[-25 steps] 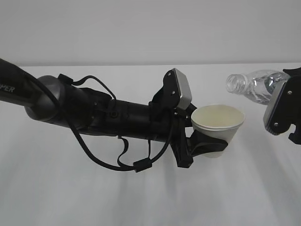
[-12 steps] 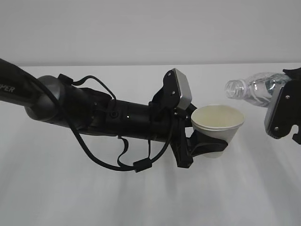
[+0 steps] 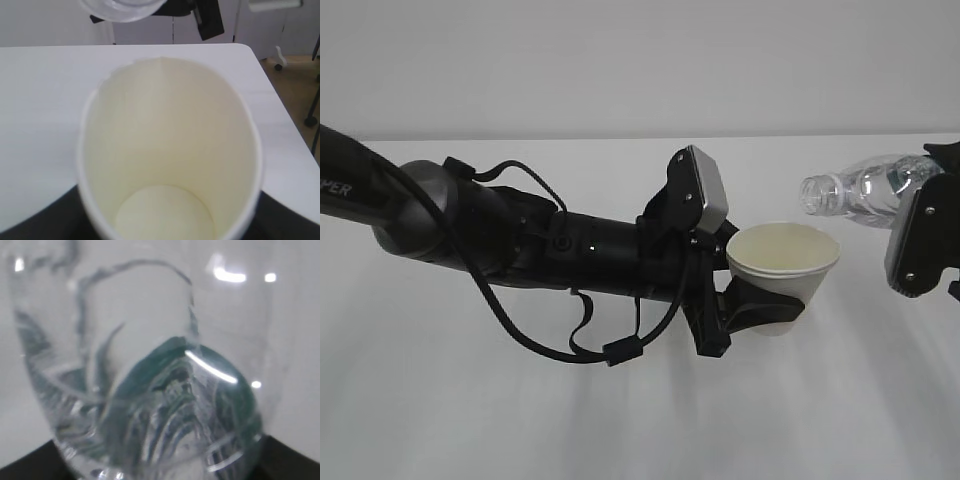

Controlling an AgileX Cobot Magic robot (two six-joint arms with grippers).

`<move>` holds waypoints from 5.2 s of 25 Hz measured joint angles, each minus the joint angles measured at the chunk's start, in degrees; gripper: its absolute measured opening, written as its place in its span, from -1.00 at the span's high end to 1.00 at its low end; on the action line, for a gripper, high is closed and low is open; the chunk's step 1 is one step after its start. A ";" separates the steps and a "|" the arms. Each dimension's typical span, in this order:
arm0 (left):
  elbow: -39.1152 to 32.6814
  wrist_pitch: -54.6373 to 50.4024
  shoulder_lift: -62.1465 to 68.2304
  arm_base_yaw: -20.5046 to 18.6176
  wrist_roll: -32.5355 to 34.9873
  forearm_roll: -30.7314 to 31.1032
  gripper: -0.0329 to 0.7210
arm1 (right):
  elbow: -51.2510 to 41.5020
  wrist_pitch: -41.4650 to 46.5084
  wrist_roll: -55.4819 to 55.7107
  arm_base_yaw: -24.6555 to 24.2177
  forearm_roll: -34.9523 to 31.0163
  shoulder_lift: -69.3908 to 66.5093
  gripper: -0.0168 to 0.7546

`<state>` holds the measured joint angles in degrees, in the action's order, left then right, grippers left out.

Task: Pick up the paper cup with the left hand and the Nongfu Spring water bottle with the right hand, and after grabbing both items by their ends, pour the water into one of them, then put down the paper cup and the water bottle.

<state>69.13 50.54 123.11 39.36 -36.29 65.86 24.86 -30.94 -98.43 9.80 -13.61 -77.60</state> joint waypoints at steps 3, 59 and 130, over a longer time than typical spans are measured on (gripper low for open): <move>0.00 0.00 0.00 0.00 -0.03 0.00 -0.20 | 0.00 -0.26 -0.14 0.00 -0.04 0.00 -0.16; 0.00 0.00 0.00 0.00 -0.03 0.20 -0.19 | 0.00 -1.25 -4.93 0.00 -0.52 0.00 -0.16; 0.00 -0.33 0.00 0.00 -0.03 0.41 -0.19 | 0.00 -1.71 -6.23 0.00 -1.10 0.00 -0.16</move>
<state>69.13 50.22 123.11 39.36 -36.32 66.26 24.86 -32.65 -104.66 9.80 -14.72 -77.60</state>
